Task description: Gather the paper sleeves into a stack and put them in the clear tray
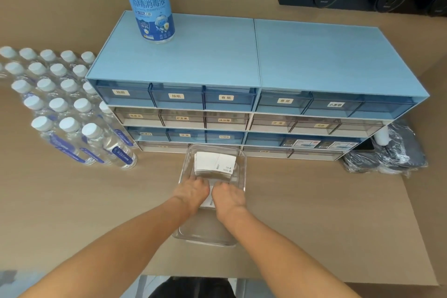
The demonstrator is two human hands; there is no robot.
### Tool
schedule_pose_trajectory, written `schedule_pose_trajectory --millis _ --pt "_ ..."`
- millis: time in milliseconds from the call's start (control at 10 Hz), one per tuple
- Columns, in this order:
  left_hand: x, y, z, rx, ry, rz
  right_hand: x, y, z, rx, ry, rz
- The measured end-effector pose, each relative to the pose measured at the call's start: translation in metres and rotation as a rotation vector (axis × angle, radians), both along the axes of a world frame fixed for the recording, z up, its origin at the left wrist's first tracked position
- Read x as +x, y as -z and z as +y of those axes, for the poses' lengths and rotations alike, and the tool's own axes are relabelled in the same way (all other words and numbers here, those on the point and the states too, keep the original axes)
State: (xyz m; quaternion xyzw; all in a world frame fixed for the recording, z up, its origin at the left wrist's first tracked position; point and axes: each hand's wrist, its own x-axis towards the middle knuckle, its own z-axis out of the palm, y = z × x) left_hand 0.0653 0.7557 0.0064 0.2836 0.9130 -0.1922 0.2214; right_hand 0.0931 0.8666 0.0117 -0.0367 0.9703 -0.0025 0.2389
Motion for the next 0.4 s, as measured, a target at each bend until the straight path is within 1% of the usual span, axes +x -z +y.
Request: schedule_pose_trajectory --millis 200,400 --pt "0.012 -0.027 -0.008 0.052 0.009 0.08 0.013 -0.029 -0.008 0.047 0.03 0.01" --pt "0.049 -0.061 -0.039 0.229 -0.077 0.11 0.05 -0.087 -0.009 -0.005 0.075 0.13"
